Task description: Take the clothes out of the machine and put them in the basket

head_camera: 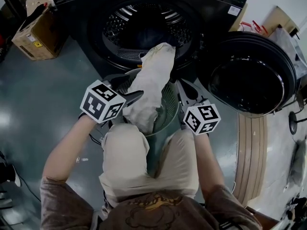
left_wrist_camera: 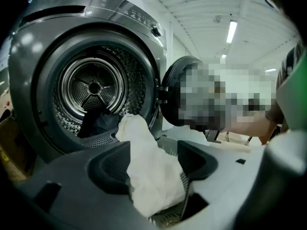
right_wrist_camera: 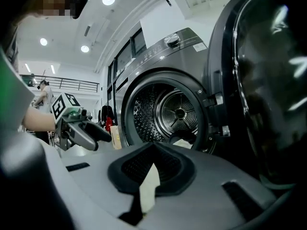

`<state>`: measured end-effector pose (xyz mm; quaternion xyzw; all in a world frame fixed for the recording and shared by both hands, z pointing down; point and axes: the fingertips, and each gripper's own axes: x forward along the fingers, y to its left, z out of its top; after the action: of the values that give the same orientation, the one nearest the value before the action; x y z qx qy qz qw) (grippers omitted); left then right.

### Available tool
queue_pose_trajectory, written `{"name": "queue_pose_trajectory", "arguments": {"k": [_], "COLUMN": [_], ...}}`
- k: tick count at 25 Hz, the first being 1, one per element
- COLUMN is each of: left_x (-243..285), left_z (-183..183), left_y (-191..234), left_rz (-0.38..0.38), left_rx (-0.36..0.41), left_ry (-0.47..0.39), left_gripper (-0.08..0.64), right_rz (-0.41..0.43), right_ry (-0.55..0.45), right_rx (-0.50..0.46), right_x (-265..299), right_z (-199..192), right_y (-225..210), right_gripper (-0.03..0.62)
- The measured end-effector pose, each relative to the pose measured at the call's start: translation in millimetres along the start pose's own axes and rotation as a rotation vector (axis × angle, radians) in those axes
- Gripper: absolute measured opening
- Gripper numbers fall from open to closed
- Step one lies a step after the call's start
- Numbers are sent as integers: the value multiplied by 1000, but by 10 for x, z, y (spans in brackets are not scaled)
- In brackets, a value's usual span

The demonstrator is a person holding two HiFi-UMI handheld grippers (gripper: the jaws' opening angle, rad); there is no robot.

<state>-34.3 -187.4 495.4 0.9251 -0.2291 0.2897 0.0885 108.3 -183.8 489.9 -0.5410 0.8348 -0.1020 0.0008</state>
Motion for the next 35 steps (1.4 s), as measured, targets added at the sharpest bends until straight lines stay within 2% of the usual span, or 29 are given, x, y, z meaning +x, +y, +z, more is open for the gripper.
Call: {"name": "queue_pose_trajectory", "arguments": {"k": [4,10,14,18,24,29,35], "left_x": [30,285,553,847,1371,1750,2093], "left_z": [125,122,125,209,349,469,550], "left_y": [78,221,506,829,1323,1726,2101], "left_rz": [21,30,82,139,202,242,259], "left_rx": [11,7,3,40,121,283,385], "left_ry": [-34,-46,-62,-88,-82,-8,72], "left_gripper": [332,337,342,347,347,345,334], "right_rz": [-10,-26,-41,-52,-55,-45,-18], "right_ry": [-4,-2,5,8,27,44,48], "right_rx": [3,8,4,1,-6,15,24], "right_x": [-23,-33,-33,8,77,123,191], "right_z": [-5,-53,-118,-163,-286,-373,-395], "right_y": [-17,-49,-72,-69,-25,-4,89], "right_gripper": [-3,-3,-3,-3,-3,-3,-3]}}
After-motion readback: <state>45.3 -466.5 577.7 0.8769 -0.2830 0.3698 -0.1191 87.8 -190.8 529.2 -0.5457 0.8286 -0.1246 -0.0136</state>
